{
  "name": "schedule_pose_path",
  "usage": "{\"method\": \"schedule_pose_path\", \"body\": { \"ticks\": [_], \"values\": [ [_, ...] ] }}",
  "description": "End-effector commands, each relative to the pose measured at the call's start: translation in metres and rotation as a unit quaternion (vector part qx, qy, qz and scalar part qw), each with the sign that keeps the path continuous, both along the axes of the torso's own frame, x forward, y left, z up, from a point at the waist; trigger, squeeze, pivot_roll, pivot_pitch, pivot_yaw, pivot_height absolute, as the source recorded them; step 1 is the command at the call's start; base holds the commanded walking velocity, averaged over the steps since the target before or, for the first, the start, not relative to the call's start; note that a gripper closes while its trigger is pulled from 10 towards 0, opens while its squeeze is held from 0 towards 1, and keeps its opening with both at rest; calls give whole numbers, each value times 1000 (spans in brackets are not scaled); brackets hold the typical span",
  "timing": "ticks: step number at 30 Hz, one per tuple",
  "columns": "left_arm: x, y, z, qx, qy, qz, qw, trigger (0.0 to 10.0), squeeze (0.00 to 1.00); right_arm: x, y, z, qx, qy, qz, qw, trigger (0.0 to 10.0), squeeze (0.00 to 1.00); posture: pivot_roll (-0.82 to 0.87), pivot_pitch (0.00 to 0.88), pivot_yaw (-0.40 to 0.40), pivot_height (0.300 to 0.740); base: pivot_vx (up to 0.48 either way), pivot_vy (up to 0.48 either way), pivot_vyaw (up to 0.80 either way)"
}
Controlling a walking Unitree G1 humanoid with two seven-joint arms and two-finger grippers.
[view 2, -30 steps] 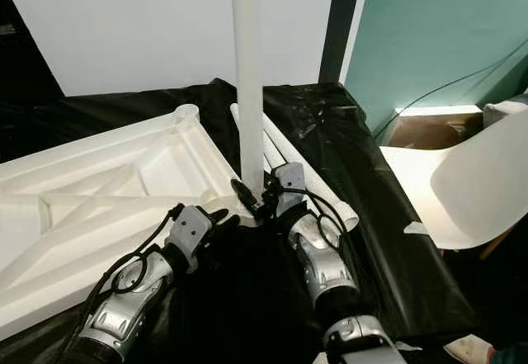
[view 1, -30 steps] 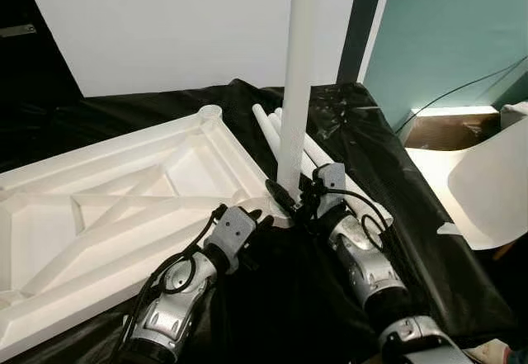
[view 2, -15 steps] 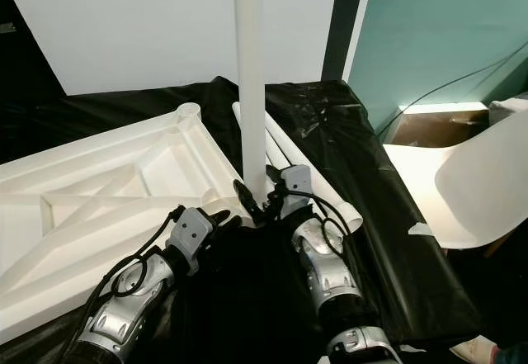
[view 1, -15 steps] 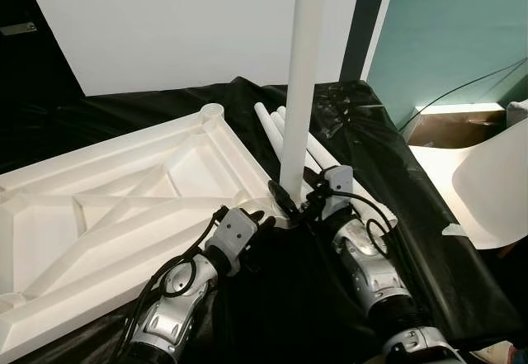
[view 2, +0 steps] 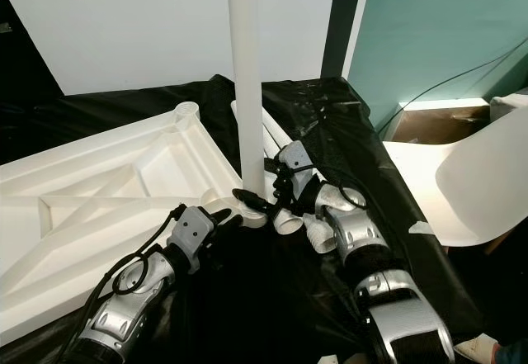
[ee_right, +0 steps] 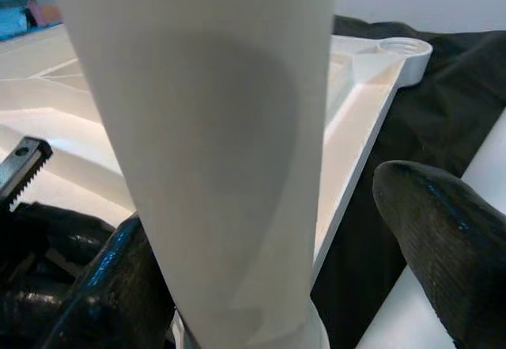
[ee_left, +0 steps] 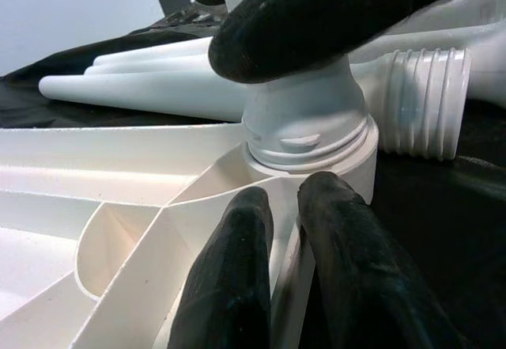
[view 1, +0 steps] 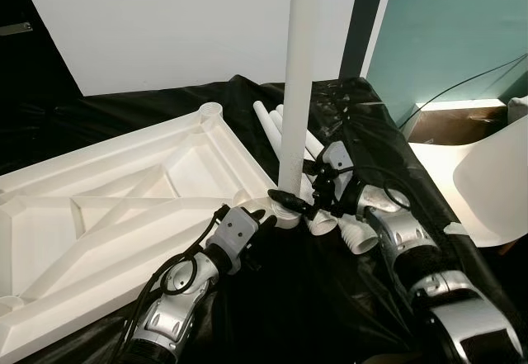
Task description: Building children table
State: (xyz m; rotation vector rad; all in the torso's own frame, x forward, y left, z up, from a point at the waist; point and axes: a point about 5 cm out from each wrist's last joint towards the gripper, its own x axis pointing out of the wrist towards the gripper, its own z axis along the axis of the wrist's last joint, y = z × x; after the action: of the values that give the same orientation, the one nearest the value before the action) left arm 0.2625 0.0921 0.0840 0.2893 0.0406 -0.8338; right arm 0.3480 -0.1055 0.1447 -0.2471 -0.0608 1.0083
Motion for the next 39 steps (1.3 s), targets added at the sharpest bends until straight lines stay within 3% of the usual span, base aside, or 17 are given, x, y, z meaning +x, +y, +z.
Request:
{"method": "schedule_pose_path", "body": {
  "ticks": [1,4,5,6,10,11,12,13,14,20,27,33,37,39],
  "values": [
    [-16,0,-36,45,91,-20,995,10000,0,5,-3,7,-12,-10,0,1000,10000,0,154,0,-21,740,0,0,0],
    [-17,1,-37,49,99,-17,994,10000,0,7,-3,10,-16,-13,2,1000,10000,0,155,0,-23,740,0,0,0],
    [-17,1,-38,52,104,-16,993,10000,800,9,-3,12,-17,-12,7,1000,10000,0,157,0,-24,740,0,0,0],
    [-17,1,-39,54,106,-17,993,10000,1000,10,-2,14,-17,-11,11,1000,10000,0,159,0,-25,740,0,0,0],
    [-15,1,-38,61,99,-14,993,10000,1000,10,-1,12,-16,-5,19,1000,10000,0,158,0,-24,740,0,0,0],
    [-14,1,-37,66,94,-13,993,10000,941,9,-1,11,-16,-3,24,1000,10000,0,158,0,-23,740,0,0,0],
    [-14,1,-36,65,92,-14,994,10000,518,8,0,9,-15,-1,27,1000,10000,0,156,0,-21,740,0,0,0],
    [-14,1,-36,65,92,-14,994,10000,518,8,0,9,-15,-1,27,1000,10000,0,156,0,-21,740,0,0,0],
    [-13,0,-34,64,93,-15,993,10000,0,7,0,7,-14,1,30,999,10000,0,154,0,-19,740,0,0,0],
    [-8,-1,-27,64,84,-11,994,10000,0,6,2,4,-9,6,35,999,10000,0,150,0,-14,740,0,0,0],
    [5,-1,-3,7,58,1,998,10000,0,6,5,0,-2,11,35,999,10000,0,148,0,-11,740,0,0,0],
    [3,2,-6,30,66,-10,997,10000,0,6,6,0,2,12,33,999,10000,0,147,0,-9,740,0,0,0],
    [-4,6,-28,105,139,-20,984,10000,0,5,6,-1,5,12,35,999,10000,0,147,0,-3,740,0,0,0],
    [-5,4,-31,114,154,-24,981,10000,0,5,7,-2,5,12,35,999,10000,0,148,0,-4,740,0,0,0]
  ]
}}
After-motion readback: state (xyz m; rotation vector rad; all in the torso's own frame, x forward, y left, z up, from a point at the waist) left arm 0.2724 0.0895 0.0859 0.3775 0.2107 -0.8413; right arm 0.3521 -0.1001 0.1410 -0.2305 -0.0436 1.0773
